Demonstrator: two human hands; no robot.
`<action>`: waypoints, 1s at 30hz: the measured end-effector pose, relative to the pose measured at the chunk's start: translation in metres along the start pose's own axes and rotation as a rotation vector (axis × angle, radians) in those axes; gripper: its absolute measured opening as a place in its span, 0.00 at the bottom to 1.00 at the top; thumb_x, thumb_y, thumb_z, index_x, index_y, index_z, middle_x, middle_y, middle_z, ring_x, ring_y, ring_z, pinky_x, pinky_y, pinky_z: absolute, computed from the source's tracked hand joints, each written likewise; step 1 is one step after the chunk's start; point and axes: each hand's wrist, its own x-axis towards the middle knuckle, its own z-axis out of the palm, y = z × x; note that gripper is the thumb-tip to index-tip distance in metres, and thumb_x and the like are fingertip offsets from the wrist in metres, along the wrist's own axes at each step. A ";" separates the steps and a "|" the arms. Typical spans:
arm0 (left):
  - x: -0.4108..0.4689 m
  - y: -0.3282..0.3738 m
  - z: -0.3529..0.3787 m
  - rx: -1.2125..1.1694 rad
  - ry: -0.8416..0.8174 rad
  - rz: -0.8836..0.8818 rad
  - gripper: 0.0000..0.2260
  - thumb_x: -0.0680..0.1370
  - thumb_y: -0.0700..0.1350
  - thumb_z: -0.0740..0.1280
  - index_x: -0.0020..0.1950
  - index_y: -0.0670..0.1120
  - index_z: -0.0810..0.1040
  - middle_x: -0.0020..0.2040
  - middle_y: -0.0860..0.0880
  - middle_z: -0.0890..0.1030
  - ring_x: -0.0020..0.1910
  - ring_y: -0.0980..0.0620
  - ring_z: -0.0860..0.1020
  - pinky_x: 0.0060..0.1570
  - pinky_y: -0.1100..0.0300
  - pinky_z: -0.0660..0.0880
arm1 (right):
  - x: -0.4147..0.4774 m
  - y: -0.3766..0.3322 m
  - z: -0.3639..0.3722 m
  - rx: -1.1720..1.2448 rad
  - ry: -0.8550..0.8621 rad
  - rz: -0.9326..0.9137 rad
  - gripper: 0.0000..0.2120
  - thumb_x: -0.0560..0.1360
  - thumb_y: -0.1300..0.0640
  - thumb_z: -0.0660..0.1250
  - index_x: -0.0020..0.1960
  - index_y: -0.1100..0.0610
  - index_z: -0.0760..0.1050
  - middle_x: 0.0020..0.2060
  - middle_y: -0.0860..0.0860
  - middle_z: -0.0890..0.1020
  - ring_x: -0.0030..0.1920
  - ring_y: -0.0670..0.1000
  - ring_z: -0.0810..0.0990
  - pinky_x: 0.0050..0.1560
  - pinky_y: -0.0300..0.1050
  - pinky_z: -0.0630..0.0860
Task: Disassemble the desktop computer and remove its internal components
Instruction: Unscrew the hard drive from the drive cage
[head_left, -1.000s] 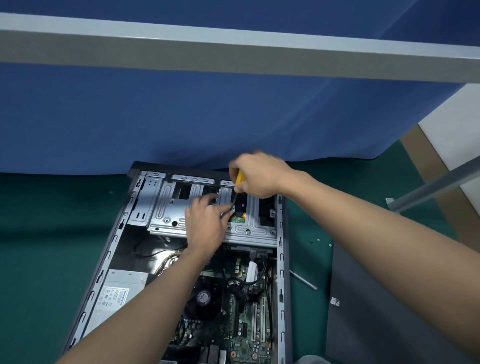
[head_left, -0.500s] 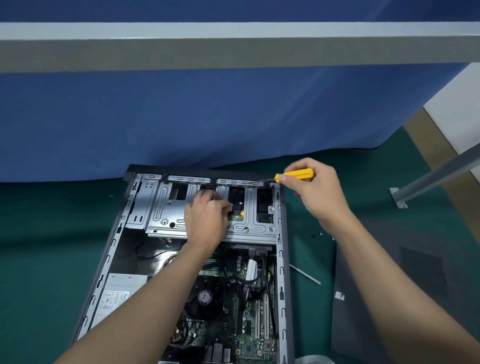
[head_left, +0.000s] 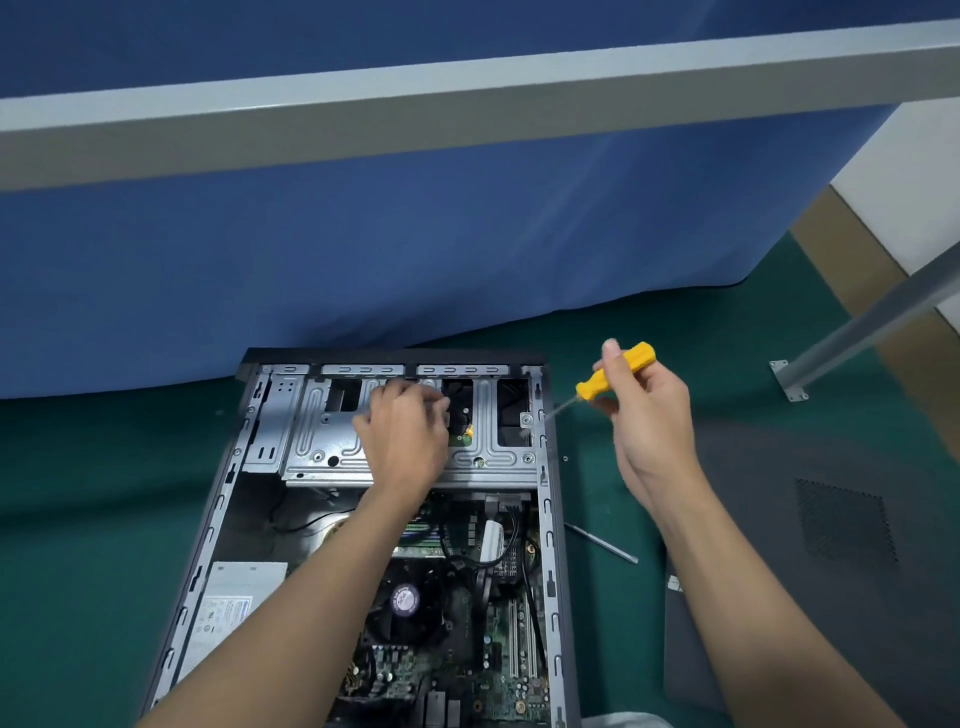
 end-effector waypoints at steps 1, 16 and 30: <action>-0.002 0.007 -0.005 -0.156 -0.011 -0.089 0.05 0.78 0.46 0.68 0.48 0.48 0.83 0.52 0.50 0.81 0.56 0.48 0.76 0.58 0.50 0.70 | 0.002 -0.001 0.001 -0.016 -0.010 -0.001 0.14 0.79 0.51 0.63 0.37 0.55 0.72 0.31 0.45 0.76 0.36 0.46 0.75 0.41 0.41 0.76; -0.042 0.065 -0.009 -1.466 -0.528 -0.805 0.07 0.71 0.43 0.72 0.48 0.44 0.81 0.45 0.48 0.83 0.42 0.55 0.80 0.40 0.63 0.72 | -0.009 0.018 0.007 -0.765 -0.259 -0.532 0.06 0.74 0.56 0.70 0.49 0.56 0.81 0.41 0.50 0.77 0.41 0.51 0.77 0.43 0.50 0.75; -0.044 0.082 0.010 -1.442 -0.556 -0.827 0.05 0.78 0.43 0.67 0.50 0.42 0.80 0.39 0.49 0.82 0.37 0.54 0.78 0.39 0.64 0.72 | 0.003 0.028 -0.010 -0.864 -0.252 -0.563 0.03 0.73 0.61 0.68 0.47 0.56 0.80 0.40 0.49 0.75 0.40 0.54 0.76 0.40 0.52 0.75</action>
